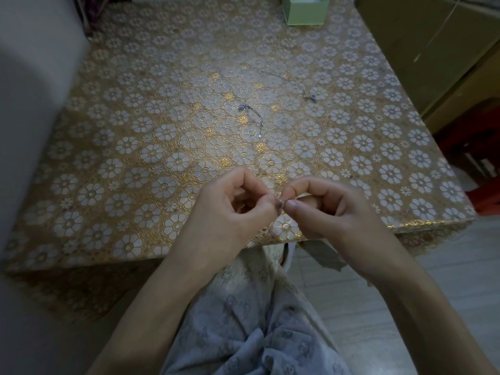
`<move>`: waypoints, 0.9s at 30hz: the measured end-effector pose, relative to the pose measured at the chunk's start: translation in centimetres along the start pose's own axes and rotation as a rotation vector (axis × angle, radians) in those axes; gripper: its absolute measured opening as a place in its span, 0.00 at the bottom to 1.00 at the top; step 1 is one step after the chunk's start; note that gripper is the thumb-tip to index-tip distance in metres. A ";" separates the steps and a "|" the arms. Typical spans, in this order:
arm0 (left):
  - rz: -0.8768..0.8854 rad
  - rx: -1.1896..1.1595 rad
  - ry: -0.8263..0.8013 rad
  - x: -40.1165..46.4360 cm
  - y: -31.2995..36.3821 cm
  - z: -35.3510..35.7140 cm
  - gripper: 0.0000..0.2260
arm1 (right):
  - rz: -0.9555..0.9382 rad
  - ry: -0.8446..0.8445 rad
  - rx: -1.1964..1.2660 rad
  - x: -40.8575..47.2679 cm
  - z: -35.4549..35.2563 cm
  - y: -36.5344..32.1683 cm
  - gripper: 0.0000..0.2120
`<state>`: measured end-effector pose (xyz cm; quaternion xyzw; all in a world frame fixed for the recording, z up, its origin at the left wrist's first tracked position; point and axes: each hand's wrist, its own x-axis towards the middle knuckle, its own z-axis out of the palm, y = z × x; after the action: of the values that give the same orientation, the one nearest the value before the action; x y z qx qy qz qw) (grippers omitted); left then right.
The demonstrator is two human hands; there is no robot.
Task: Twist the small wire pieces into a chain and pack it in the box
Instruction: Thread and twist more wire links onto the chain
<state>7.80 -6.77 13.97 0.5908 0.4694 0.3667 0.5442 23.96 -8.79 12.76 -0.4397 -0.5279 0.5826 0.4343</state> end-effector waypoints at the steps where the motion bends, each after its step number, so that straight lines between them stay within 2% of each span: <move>1: 0.001 -0.019 -0.022 0.0 0.1 -0.2 0.04 | 0.010 0.009 0.007 0.0 -0.1 0.1 0.05; 6: -0.010 -0.091 -0.112 -0.1 0.9 -0.8 0.10 | 0.069 0.042 0.081 0.0 -0.1 0.1 0.06; 12: 0.023 0.060 -0.146 0.0 1.1 -1.1 0.07 | 0.043 0.102 -0.009 0.1 0.0 0.4 0.05; 15: -0.046 0.088 -0.130 -0.1 1.2 -1.1 0.11 | 0.003 0.155 -0.079 0.2 0.2 0.6 0.04; 20: -0.099 0.136 -0.031 -0.1 1.0 -0.8 0.03 | -0.115 0.219 -0.321 0.2 0.6 1.4 0.04; 24: 0.003 0.368 0.086 -0.2 0.7 -0.6 0.04 | -0.154 0.256 -0.476 0.3 0.8 1.4 0.04; 27: 0.126 0.568 0.100 -0.2 0.6 -0.3 0.04 | -0.161 0.241 -0.483 0.4 0.8 1.4 0.04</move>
<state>7.55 -6.83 14.58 0.7285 0.5420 0.2823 0.3094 23.03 -8.71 11.38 -0.5533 -0.6291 0.3472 0.4215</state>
